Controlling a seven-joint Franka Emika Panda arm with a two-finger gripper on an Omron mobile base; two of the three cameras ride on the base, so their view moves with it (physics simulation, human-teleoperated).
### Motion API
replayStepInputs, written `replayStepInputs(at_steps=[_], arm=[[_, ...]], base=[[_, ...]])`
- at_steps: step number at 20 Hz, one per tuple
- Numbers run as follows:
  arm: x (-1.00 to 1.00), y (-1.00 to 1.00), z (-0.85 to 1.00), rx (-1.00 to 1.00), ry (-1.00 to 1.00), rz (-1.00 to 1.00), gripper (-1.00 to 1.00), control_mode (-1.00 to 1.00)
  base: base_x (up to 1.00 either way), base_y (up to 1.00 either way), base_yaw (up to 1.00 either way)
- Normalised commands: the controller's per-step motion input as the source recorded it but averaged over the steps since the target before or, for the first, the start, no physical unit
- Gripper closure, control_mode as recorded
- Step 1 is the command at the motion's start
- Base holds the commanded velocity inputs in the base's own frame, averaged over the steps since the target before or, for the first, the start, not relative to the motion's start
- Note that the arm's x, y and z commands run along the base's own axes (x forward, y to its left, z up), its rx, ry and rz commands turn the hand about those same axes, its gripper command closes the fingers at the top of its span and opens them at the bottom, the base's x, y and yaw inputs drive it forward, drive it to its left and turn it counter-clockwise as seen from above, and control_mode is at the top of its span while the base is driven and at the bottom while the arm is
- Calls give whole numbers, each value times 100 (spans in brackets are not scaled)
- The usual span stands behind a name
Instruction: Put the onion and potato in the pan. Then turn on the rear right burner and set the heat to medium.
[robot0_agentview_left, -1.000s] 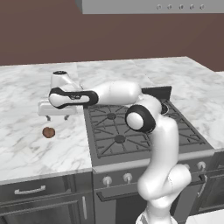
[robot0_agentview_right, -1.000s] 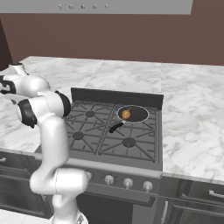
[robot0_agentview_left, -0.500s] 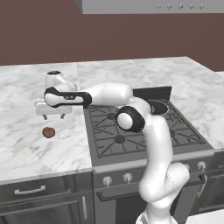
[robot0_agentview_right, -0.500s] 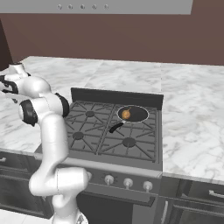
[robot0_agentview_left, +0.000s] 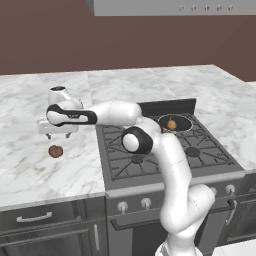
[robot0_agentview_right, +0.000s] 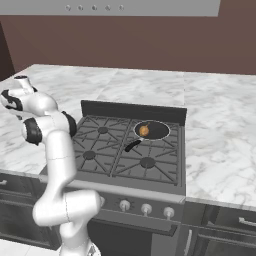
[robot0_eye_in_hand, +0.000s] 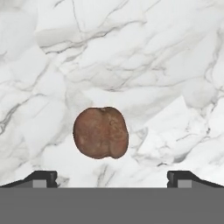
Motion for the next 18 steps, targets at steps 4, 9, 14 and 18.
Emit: replayStepInputs(at_steps=[4, 9, 14, 18], arm=[[0, 28, -9, 0, 0, 0, -100, -100], [0, 11, -29, 0, 0, 0, -100, -100], [0, 0, -28, 0, 0, 0, -100, -100], [0, 0, -25, 0, 0, 0, -100, -100]], base=[[0, 0, 0], [0, 0, 0], [0, 0, 0], [0, 0, 0]])
